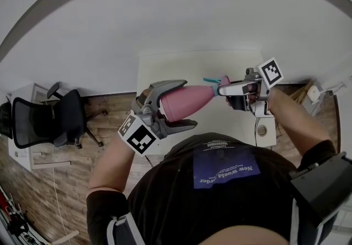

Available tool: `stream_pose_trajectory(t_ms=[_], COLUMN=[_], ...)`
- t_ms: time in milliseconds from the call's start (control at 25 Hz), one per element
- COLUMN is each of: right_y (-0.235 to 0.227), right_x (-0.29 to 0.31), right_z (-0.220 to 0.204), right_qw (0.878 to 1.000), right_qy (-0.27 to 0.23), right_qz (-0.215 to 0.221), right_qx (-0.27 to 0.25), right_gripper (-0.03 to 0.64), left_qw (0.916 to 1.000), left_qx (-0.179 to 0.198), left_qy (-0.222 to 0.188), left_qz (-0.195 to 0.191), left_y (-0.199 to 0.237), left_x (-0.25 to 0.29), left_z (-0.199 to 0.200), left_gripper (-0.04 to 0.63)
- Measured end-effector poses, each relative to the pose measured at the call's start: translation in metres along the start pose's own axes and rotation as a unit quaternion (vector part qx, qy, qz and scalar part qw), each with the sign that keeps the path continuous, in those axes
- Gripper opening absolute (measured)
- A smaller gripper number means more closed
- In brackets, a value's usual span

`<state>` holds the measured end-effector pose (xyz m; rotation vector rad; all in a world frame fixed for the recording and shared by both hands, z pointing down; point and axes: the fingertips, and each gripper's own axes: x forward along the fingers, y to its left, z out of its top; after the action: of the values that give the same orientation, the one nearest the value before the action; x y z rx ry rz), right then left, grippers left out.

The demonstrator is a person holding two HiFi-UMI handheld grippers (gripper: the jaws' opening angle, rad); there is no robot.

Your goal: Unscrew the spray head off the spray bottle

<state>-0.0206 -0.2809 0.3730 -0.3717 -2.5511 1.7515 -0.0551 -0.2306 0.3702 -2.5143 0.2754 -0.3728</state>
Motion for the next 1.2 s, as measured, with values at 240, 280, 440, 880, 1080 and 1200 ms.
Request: stream_pose_trajectory(t_ms=[240,280,440,880,1080,1200], right_y=[-0.009,-0.010,-0.009,0.020,0.022,0.020], right_x=[-0.004,-0.004,-0.004,-0.001,-0.001,-0.005], right_z=[-0.001,-0.001,0.001,-0.010,-0.030,-0.034], right_qw=[0.998,0.997,0.990,0.856,0.734,0.668], right_qy=[0.019,0.021,0.026,0.095,0.174,0.207], right_qz=[-0.044,-0.048,-0.066,-0.129,-0.167,-0.197], right_qx=[-0.051,-0.061,-0.119,-0.491,-0.634,-0.687], right_gripper=[0.135,0.129,0.124,0.123,0.123,0.123], left_qw=[1.0000,1.0000,0.9993,0.9341,0.8796,0.8507], left_qx=[0.007,0.007,-0.035,-0.332,-0.442,-0.485], left_qy=[0.005,0.004,-0.014,-0.112,-0.143,-0.160], left_qz=[0.005,0.005,0.003,-0.068,-0.104,-0.123], left_y=[0.001,0.001,0.004,0.017,0.014,0.014], left_x=[-0.001,-0.001,-0.001,-0.007,-0.010,-0.010], left_z=[0.000,0.000,-0.001,0.006,0.005,0.004], left_gripper=[0.505,0.505,0.505,0.505,0.505,0.505])
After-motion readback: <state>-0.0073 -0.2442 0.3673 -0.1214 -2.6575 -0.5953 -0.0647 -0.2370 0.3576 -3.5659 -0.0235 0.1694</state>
